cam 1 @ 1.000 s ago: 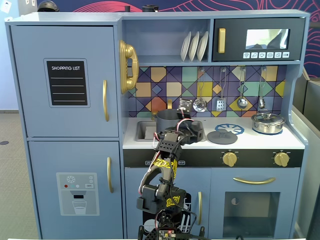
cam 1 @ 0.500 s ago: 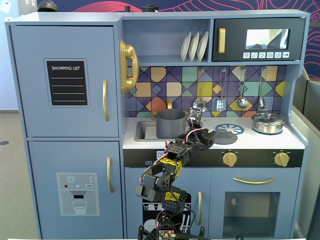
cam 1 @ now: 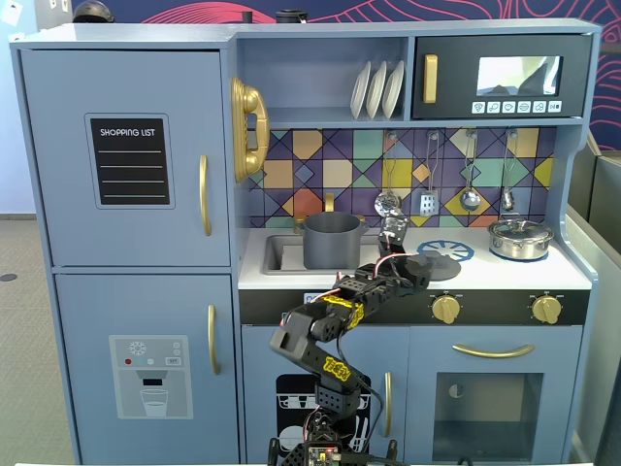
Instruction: Pick up the lid from the counter and put it on the gray recipient
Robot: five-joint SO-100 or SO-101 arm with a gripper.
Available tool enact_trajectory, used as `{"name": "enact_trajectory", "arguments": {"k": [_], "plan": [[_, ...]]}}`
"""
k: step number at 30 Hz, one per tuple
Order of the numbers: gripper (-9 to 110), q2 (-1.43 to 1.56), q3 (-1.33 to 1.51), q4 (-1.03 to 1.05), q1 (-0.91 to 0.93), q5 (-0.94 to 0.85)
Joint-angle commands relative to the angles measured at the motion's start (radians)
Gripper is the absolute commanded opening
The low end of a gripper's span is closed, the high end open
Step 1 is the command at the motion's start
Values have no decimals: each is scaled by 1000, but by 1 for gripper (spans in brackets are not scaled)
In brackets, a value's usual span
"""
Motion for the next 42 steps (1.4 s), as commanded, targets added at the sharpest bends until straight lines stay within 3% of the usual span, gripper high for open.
{"name": "enact_trajectory", "arguments": {"k": [1, 21, 26, 29, 42], "plan": [[27, -74, -112, -74, 11, 0], [23, -471, -353, -222, 12, -17], [13, -535, -399, -225, 11, -28], [0, -552, -403, -225, 3, -43], [0, -445, -380, -232, -23, -48]]}}
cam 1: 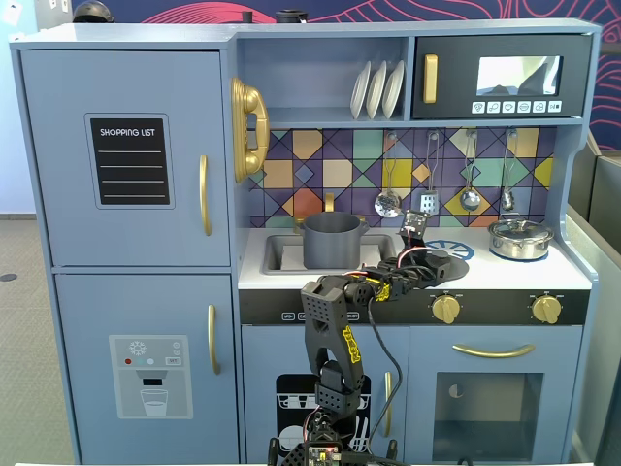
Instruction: Pick up the lid from the counter and put it on the gray recipient
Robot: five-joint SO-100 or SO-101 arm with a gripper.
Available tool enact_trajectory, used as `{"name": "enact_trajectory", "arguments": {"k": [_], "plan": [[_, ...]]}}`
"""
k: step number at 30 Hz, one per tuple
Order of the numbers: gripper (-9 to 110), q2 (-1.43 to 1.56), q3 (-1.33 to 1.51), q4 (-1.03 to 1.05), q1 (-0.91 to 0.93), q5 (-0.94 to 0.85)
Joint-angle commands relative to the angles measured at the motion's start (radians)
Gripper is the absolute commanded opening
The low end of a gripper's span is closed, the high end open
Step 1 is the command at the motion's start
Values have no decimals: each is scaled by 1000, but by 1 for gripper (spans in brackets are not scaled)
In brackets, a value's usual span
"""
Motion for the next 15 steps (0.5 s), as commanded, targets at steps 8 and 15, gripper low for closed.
{"name": "enact_trajectory", "arguments": {"k": [8, 15], "plan": [[0, 227, -75, 52, -32, -29], [0, 339, -198, 249, -95, -3]]}}
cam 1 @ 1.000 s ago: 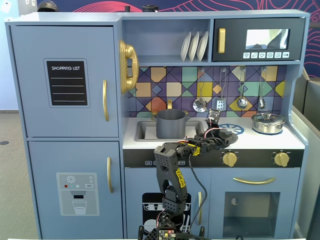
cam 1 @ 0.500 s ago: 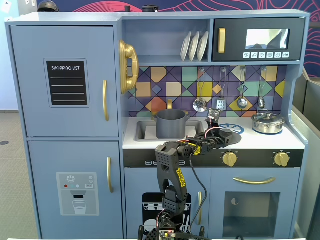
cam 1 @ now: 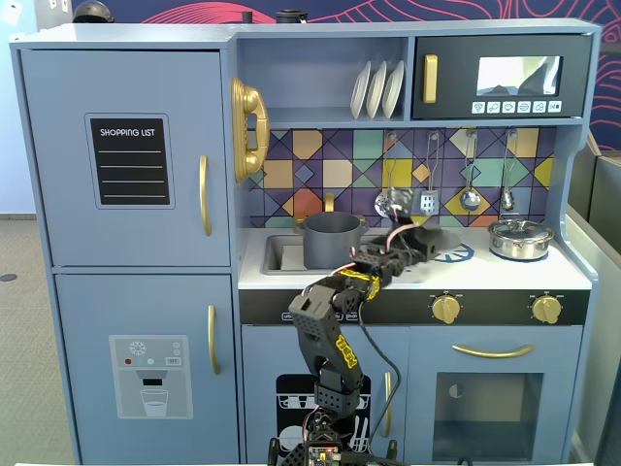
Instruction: Pick up the lid from the counter and put it on the gray recipient
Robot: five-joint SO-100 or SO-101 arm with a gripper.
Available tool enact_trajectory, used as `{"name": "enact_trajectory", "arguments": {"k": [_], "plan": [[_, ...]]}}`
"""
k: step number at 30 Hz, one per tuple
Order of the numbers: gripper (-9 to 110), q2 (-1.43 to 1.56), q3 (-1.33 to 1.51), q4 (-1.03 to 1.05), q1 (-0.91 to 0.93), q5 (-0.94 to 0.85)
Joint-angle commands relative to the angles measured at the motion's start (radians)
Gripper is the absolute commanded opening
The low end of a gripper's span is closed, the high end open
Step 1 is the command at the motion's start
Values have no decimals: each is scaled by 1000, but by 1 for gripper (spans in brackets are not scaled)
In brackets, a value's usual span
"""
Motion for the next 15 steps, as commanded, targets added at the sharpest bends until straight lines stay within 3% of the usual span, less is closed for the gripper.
{"name": "enact_trajectory", "arguments": {"k": [1, 15], "plan": [[0, 123, -143, 97, -52, 15], [0, 212, -244, 287, -319, 89]]}}
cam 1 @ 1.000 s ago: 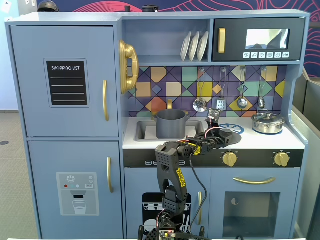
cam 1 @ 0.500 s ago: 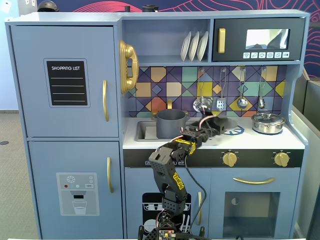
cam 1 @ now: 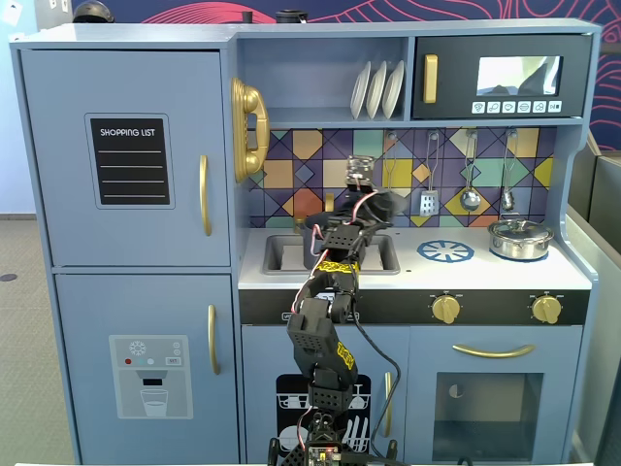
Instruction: Pick up the lid from the counter and put it on the gray recipient
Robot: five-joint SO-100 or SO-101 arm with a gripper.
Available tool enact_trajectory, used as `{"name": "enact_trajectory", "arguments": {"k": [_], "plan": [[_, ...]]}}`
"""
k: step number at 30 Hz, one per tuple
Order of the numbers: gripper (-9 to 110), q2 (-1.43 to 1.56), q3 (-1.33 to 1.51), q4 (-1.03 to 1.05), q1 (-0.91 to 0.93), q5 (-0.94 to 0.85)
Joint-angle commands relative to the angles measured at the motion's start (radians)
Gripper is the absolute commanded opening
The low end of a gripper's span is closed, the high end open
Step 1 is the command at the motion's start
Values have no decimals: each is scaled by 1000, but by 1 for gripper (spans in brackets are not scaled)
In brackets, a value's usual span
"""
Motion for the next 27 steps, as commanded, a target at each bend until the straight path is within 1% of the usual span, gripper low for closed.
{"name": "enact_trajectory", "arguments": {"k": [1, 11, 27], "plan": [[0, 60, -69, 20, -67, 38], [0, 32, -12, 3, -179, 38], [0, -66, 57, -118, -204, 41]]}}
